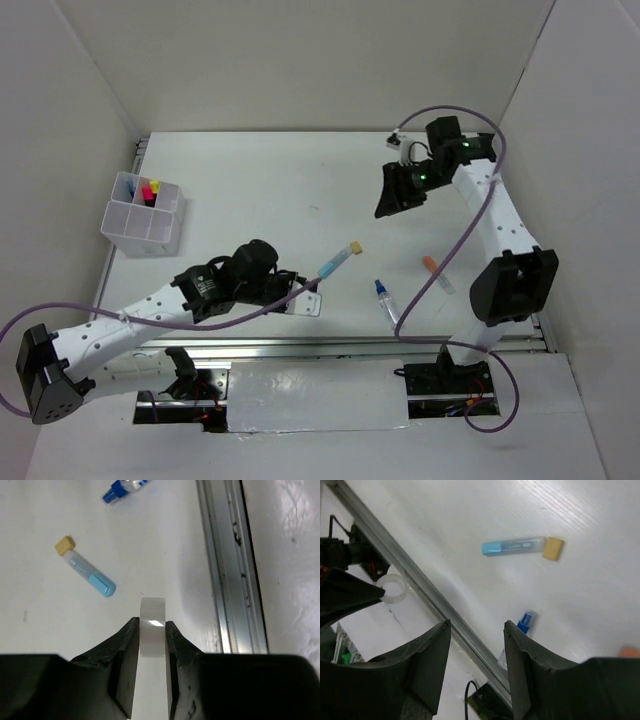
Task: Sort the stationery into containers
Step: Pass the stationery from the right arm to the left, then place the stationery into the container
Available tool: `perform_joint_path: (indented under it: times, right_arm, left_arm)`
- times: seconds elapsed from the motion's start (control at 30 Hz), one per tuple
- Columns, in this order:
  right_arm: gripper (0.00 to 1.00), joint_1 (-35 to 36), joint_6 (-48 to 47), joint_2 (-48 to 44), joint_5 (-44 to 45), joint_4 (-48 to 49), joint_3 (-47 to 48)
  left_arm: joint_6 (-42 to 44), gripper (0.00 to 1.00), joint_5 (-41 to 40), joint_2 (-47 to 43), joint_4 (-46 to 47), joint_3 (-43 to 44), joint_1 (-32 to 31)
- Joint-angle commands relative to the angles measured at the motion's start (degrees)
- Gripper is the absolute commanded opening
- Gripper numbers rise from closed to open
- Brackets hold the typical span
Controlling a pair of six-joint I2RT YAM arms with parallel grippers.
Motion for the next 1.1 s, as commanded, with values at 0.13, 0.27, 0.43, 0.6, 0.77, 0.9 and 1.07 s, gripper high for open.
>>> perform_joint_path:
  times: [0.13, 0.27, 0.43, 0.6, 0.77, 0.9, 1.07]
  right_arm:
    - [0.54, -9.2, -0.1, -9.9, 4.5, 5.6, -9.5]
    - [0.54, -11.5, 0.8, -10.9, 4.2, 7.0, -12.0]
    - [0.54, -11.4, 1.8, -10.3, 4.0, 8.2, -12.6]
    - [0.54, -10.7, 2.9, -9.6, 4.0, 9.9, -13.6]
    - [0.54, -10.7, 3.2, -9.8, 5.9, 11.2, -15.6]
    - [0.54, -10.6, 2.8, -10.7, 6.9, 11.9, -17.1]
    - [0.54, -10.6, 2.5, -10.5, 7.2, 11.7, -17.5]
  left_arm:
    - [-31.8, 0.00, -1.3, 10.5, 4.4, 12.8, 16.7]
    - [-39.9, 0.00, -0.2, 16.1, 4.1, 19.3, 34.2]
    - [-36.3, 0.00, -2.5, 23.7, 2.6, 28.1, 51.6]
    - [-33.2, 0.00, -2.6, 31.6, 0.0, 36.8, 61.9]
    - [-30.8, 0.02, -3.8, 39.4, -4.6, 43.6, 66.6]
    - [-31.8, 0.02, -3.1, 42.8, -5.3, 45.6, 71.0]
    - [-32.0, 0.03, -5.7, 43.3, -1.9, 44.2, 71.3]
